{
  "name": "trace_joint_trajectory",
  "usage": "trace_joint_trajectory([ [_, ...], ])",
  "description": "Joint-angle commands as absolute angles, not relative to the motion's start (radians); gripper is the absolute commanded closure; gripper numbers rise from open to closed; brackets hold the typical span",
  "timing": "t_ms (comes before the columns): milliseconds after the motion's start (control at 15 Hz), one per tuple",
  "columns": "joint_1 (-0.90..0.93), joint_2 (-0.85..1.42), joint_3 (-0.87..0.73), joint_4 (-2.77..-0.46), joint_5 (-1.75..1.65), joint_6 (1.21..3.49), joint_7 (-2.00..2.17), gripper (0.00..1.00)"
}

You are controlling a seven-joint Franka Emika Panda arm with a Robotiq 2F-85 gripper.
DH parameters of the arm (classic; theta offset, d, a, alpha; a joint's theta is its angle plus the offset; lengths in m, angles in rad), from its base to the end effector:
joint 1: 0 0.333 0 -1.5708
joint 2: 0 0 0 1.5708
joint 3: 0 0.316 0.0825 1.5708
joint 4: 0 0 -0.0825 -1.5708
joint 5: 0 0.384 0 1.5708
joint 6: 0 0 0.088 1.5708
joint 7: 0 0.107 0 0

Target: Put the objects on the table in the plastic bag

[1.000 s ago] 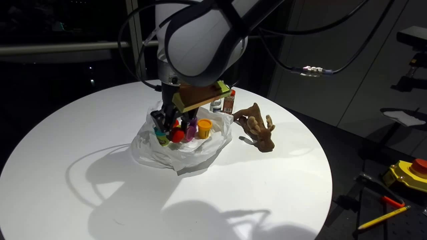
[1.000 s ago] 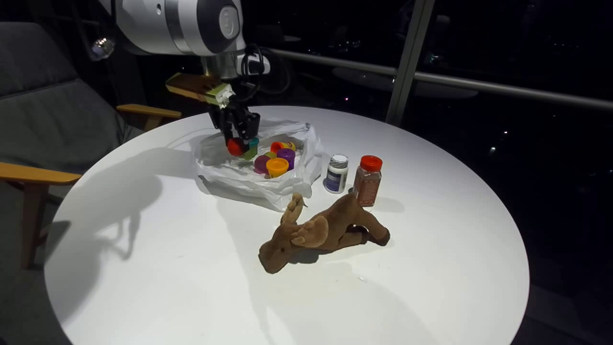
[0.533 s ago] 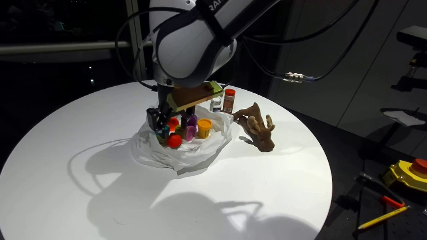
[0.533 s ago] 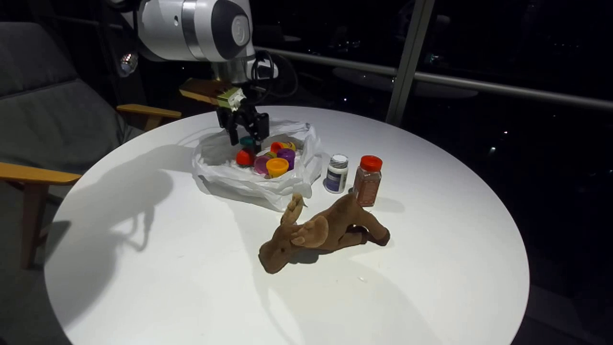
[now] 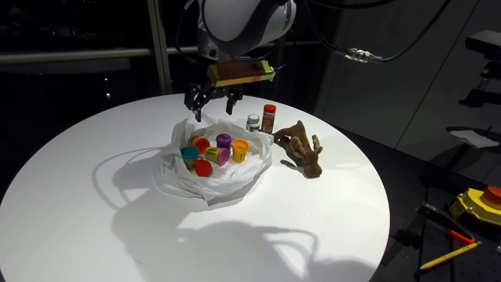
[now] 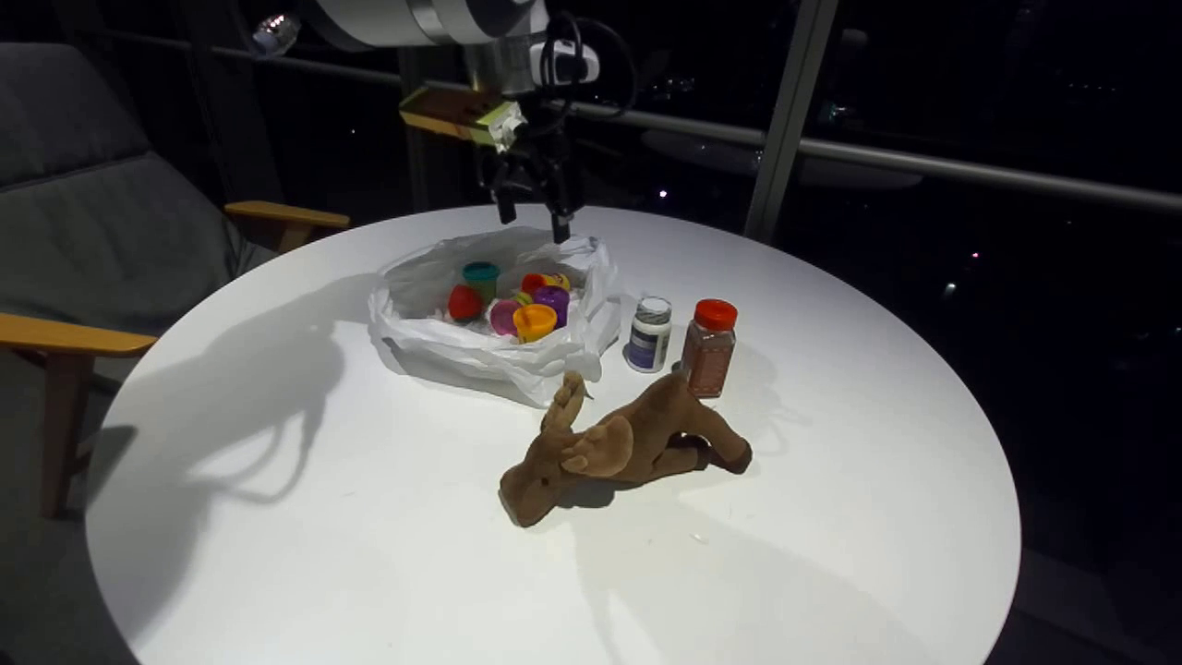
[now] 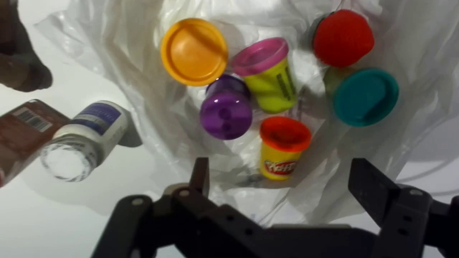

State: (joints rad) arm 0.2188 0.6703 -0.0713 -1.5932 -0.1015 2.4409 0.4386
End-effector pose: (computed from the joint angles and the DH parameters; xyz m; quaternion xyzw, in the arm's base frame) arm 0.7058 0.1125 0.2588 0.9894 -0.0992 0.1015 0.0293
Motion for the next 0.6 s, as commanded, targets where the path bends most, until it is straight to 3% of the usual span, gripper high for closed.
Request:
trace_joint_trajectory([
  [0,0.177,0.619,-0.092,-1.642,-0.047,2.429,0.483,0.0],
  [533,0.09,0.647,-0.103,-1.636,0.061,2.374,0.513,0.0],
])
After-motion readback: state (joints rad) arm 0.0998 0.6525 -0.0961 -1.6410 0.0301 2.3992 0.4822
